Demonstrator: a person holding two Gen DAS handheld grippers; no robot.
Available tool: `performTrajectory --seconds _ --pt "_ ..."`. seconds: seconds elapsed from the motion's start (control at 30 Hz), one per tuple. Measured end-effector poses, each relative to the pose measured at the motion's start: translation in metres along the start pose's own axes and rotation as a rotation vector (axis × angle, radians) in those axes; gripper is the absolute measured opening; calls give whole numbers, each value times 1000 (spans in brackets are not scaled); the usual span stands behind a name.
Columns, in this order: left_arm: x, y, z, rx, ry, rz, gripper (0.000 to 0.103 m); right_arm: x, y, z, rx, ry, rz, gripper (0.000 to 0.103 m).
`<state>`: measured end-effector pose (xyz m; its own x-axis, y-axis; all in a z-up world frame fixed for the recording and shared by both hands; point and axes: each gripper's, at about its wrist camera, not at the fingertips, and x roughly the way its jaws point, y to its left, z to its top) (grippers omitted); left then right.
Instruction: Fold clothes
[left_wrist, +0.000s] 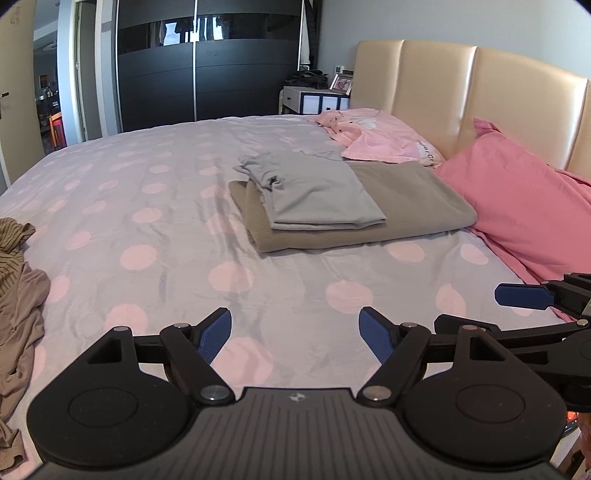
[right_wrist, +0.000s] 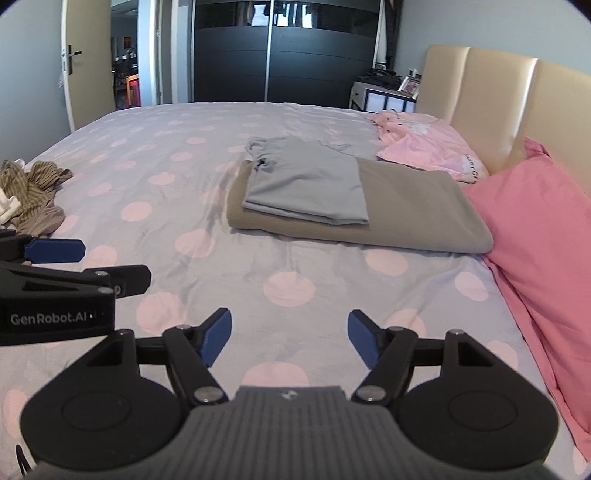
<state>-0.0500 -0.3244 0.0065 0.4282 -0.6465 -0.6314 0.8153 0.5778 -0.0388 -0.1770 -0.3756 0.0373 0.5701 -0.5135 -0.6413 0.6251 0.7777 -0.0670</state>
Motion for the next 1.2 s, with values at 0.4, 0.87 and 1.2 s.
performTrajectory --seconds 0.4,0.87,1.2 --pt "2 -9 6 -3 6 -10 75 -3 -13 0 32 -10 -7 72" --pt "0 -13 8 0 7 -7 75 -4 -16 0 43 -13 -10 72" --pt "0 -14 8 10 0 -7 74 -5 -17 2 45 -13 -14 72"
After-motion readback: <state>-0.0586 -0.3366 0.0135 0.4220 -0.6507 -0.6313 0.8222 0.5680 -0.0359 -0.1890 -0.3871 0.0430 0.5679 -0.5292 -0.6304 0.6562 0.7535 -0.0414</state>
